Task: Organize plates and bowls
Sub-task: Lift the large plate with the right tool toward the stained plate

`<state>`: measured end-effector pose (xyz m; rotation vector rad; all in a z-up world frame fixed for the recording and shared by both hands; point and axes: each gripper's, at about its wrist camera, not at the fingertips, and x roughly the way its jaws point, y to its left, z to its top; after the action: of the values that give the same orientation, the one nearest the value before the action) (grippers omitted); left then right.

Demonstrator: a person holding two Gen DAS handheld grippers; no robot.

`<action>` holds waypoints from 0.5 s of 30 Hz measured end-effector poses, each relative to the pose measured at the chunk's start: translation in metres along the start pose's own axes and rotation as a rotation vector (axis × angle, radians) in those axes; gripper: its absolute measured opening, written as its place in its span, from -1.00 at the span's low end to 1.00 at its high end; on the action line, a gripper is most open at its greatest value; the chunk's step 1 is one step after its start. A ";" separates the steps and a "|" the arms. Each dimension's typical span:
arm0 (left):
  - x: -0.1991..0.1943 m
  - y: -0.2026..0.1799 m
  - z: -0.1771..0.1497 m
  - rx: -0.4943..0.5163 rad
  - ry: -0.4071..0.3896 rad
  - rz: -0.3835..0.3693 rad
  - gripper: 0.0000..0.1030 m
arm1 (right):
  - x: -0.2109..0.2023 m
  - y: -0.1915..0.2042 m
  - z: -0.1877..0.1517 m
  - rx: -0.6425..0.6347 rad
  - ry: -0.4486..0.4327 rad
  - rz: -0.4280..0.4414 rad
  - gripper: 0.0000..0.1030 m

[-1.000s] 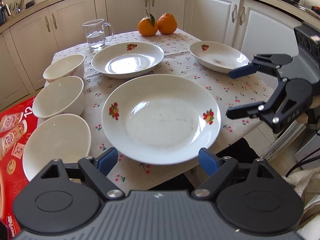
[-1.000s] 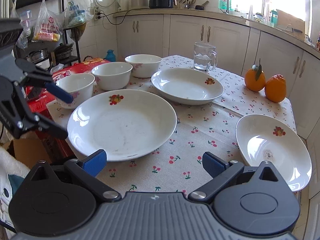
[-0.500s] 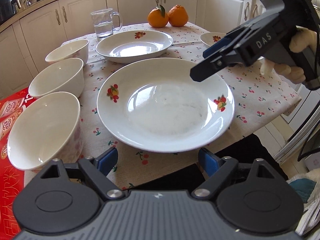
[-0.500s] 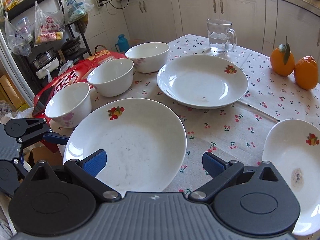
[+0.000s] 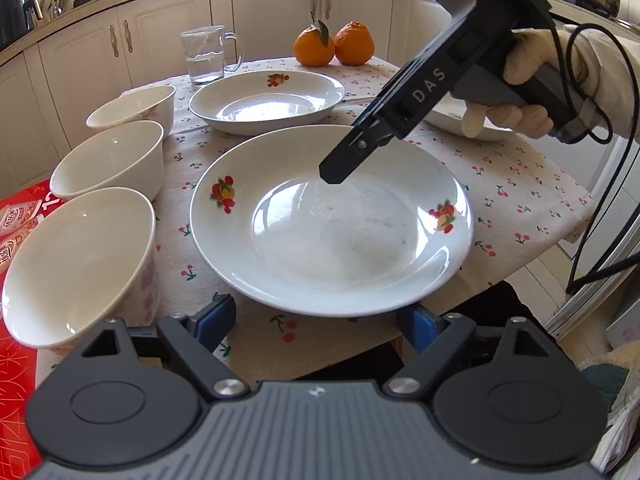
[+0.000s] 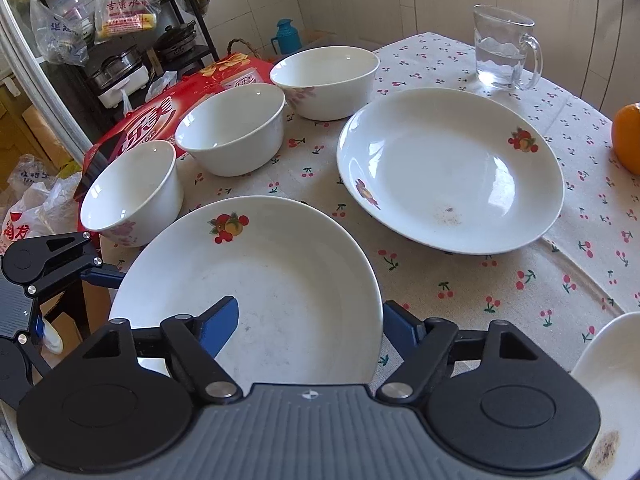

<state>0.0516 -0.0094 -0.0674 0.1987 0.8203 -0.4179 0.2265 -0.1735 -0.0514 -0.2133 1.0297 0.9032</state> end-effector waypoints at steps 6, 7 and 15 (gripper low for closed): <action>0.000 0.002 -0.002 -0.007 -0.009 -0.013 0.69 | 0.010 -0.005 0.009 -0.019 0.043 0.038 0.53; 0.000 0.002 -0.002 -0.006 -0.010 -0.014 0.69 | 0.011 -0.005 0.010 -0.021 0.046 0.044 0.53; 0.000 0.002 -0.002 0.000 -0.017 -0.021 0.69 | 0.017 -0.013 0.017 -0.016 0.072 0.103 0.53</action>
<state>0.0518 -0.0068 -0.0689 0.1863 0.8062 -0.4387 0.2507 -0.1631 -0.0598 -0.2094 1.1087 1.0029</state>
